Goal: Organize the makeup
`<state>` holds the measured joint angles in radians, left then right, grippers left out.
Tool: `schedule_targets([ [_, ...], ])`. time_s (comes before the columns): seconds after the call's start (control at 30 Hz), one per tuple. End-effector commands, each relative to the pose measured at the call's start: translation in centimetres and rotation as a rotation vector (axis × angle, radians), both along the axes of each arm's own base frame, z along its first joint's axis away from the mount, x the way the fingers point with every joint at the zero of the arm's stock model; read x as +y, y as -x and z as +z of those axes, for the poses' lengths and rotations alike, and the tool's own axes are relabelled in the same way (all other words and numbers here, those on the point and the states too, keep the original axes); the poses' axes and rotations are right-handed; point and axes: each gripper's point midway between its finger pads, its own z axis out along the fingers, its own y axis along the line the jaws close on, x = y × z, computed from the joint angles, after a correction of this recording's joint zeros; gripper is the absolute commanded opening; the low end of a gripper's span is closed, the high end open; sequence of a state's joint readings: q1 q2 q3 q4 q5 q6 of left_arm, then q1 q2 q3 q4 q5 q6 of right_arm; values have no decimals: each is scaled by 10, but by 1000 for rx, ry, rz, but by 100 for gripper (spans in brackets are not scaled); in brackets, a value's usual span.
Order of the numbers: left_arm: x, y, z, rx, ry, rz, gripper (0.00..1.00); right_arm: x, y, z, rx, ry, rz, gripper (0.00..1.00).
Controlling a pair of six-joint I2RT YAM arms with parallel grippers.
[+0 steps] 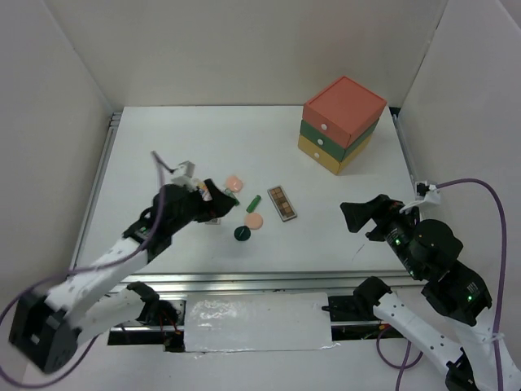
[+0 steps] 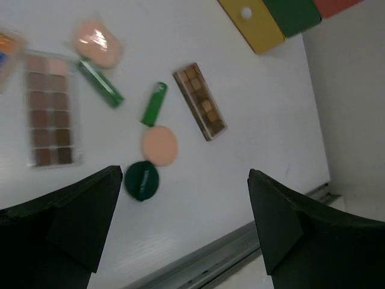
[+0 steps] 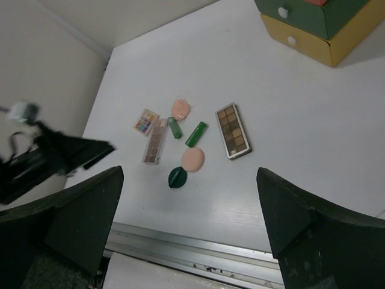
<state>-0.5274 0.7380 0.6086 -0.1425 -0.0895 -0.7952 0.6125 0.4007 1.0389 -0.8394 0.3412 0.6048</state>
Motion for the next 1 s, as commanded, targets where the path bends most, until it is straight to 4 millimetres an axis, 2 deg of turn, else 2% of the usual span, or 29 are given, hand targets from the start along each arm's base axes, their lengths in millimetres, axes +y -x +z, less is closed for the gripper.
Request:
schedule_targets([
  [0.0, -96, -23, 31, -80, 317, -341, 99, 18, -2, 10, -36, -69, 70, 100],
  [0.07, -126, -45, 62, -163, 408, -417, 99, 29, -1, 5, -19, -76, 120, 100],
  [0.1, -145, -62, 36, -100, 406, -438, 99, 32, 0, 6, -18, -86, 134, 100],
  [0.13, -164, -70, 63, -154, 452, -499, 99, 35, -1, 2, -7, -83, 146, 100],
  [0.17, -183, -86, 42, -131, 455, -512, 100, 37, -1, 3, -9, -88, 156, 100],
  [0.2, -195, -96, 43, -140, 467, -529, 99, 38, -1, 2, -5, -88, 158, 100],
  [0.23, -213, -108, 71, -200, 500, -565, 99, 39, -2, 1, -7, -88, 159, 100],
  [0.27, -228, -126, 38, -144, 484, -560, 99, 39, -2, 1, -7, -87, 160, 100],
  [0.3, -238, -136, 35, -139, 495, -565, 99, 40, -1, 2, -11, -85, 168, 100],
  [0.33, -250, -148, 57, -176, 539, -587, 99, 39, -1, 2, -11, -83, 165, 100],
  [0.37, -261, -160, 29, -129, 539, -584, 99, 38, -1, 3, -13, -77, 162, 100],
  [0.4, -268, -167, 49, -170, 587, -599, 100, 37, 0, 5, -20, -78, 161, 100],
  [0.43, -274, -173, 48, -173, 598, -597, 99, 36, 1, 6, -25, -76, 159, 100],
  [0.47, -279, -182, 33, -154, 592, -582, 99, 35, 2, 8, -32, -73, 161, 100],
  [0.5, -284, -191, 43, -179, 595, -577, 99, 34, 1, 8, -34, -68, 159, 100],
  [0.53, -289, -199, 31, -170, 585, -566, 99, 34, 2, 8, -40, -65, 159, 100],
  [0.57, -293, -204, 31, -175, 584, -562, 99, 34, 2, 9, -43, -64, 162, 100],
  [0.6, -298, -211, 43, -201, 594, -566, 99, 34, 2, 6, -41, -61, 162, 100],
  [0.63, -303, -217, 32, -190, 592, -562, 98, 35, 1, 6, -42, -62, 165, 100],
  [0.67, -305, -224, 30, -193, 594, -545, 97, 37, 1, 5, -41, -59, 172, 100],
  [0.7, -308, -232, 41, -213, 605, -537, 97, 38, 1, 3, -37, -57, 178, 100],
  [0.73, -311, -239, 25, -189, 593, -520, 94, 41, 1, 0, -31, -54, 192, 100],
  [0.77, -312, -246, 23, -189, 591, -496, 93, 42, 1, 0, -32, -56, 198, 100],
  [0.8, -314, -252, 31, -208, 596, -486, 93, 42, 1, -1, -31, -53, 200, 100],
  [0.83, -317, -258, 17, -180, 580, -467, 91, 42, 2, -1, -33, -56, 203, 100],
  [0.9, -319, -268, 19, -196, 575, -424, 90, 43, 4, -2, -36, -57, 212, 100],
  [0.93, -319, -272, 8, -179, 561, -405, 89, 43, 5, -1, -40, -57, 217, 100],
  [0.97, -320, -275, 12, -193, 565, -398, 88, 43, 7, 0, -47, -60, 224, 100],
])
